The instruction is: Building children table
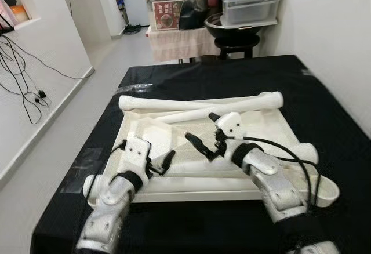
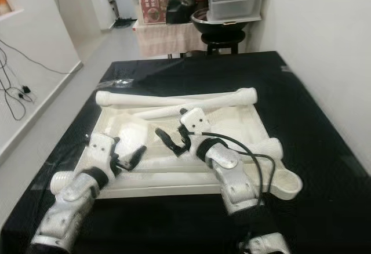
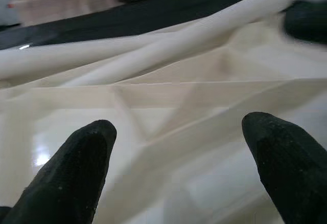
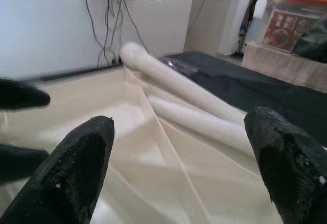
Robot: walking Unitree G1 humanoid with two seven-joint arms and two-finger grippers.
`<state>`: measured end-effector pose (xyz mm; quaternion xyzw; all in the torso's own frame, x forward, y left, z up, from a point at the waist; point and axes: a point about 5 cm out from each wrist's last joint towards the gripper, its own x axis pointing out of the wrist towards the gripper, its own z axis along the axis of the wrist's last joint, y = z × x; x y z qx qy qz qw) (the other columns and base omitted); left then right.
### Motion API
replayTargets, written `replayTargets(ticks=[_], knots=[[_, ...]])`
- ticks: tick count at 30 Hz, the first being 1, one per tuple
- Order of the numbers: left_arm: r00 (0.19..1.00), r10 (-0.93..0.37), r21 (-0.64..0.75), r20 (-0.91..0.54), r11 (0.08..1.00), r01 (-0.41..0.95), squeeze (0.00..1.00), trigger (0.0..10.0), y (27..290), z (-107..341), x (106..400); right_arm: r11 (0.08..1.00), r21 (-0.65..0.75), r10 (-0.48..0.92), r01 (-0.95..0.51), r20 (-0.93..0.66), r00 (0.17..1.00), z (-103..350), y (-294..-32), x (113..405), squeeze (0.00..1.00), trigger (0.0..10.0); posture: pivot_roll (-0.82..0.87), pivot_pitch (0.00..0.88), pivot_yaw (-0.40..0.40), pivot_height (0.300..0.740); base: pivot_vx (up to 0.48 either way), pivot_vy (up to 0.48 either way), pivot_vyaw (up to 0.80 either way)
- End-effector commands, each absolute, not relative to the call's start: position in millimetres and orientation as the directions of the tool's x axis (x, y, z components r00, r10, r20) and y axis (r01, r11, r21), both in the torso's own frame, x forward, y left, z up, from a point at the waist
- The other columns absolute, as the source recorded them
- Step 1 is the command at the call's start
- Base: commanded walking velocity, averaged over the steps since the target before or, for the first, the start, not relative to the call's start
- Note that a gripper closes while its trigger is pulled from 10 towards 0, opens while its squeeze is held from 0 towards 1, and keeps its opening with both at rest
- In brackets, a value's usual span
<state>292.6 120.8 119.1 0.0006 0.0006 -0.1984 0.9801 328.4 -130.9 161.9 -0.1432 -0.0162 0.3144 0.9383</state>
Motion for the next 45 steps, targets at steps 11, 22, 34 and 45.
replayTargets(ticks=[11,22,34,45], knots=[[0.875,-0.478,0.009,-0.078,0.877,0.48,0.0,10.0,114.2,115.9,277.1,0.414,-0.463,0.695,-0.784,-0.395,0.601,184.4,-138.7,315.3,0.0,10.0,-0.09,0.0,0.057,0.74,0.0,-0.258,0.0],[0.842,-0.52,0.037,-0.145,0.847,0.53,0.0,10.0,115.1,113.7,254.6,0.166,-0.469,0.525,-0.867,-0.703,0.48,204.3,-149.2,314.1,0.0,10.0,-0.09,0.008,0.047,0.74,0.0,0.0,0.0],[0.911,-0.355,0.103,-0.209,0.919,0.381,0.0,10.0,125.0,107.1,251.6,0.166,-0.515,0.266,-0.841,-0.798,0.541,218.3,-142.1,346.9,0.0,10.0,-0.09,0.02,0.032,0.74,0.0,0.0,0.0],[0.927,-0.286,0.122,-0.242,0.939,0.322,0.0,10.0,126.6,104.6,252.9,0.156,-0.545,0.003,-0.824,-0.834,0.552,208.0,-133.9,365.5,0.0,10.0,-0.1,0.022,0.022,0.74,0.0,0.0,0.0]])
